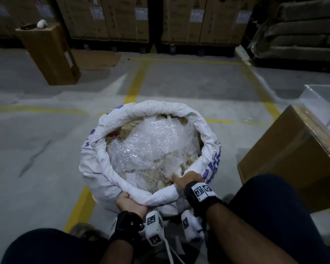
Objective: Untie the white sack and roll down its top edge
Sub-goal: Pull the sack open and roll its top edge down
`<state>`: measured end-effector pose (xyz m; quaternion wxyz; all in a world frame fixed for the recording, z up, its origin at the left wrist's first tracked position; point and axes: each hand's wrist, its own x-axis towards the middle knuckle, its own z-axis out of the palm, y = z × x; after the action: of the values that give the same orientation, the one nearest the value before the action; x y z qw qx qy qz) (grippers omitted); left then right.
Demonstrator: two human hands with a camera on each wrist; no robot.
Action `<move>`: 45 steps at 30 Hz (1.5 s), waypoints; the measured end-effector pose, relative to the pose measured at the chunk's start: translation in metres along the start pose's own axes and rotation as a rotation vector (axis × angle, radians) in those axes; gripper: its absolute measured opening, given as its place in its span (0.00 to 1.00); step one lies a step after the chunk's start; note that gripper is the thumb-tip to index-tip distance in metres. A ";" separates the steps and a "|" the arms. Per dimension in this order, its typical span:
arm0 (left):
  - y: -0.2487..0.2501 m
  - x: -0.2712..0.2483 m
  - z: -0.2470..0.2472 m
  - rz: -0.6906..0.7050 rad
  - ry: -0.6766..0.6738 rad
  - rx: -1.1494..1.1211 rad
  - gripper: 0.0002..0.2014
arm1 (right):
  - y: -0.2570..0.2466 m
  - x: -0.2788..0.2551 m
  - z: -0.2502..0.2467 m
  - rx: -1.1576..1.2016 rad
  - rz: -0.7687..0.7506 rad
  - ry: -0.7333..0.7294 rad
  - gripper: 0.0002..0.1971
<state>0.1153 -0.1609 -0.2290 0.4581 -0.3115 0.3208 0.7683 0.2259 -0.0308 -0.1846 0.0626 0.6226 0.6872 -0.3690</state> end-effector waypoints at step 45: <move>-0.026 -0.003 -0.039 -0.120 0.167 0.875 0.11 | 0.090 0.010 0.011 0.697 0.362 -0.412 0.26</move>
<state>0.1474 -0.1830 -0.2562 0.5630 -0.1673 0.6327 0.5047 0.3007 -0.0332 -0.2369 0.0484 0.6303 0.3749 -0.6782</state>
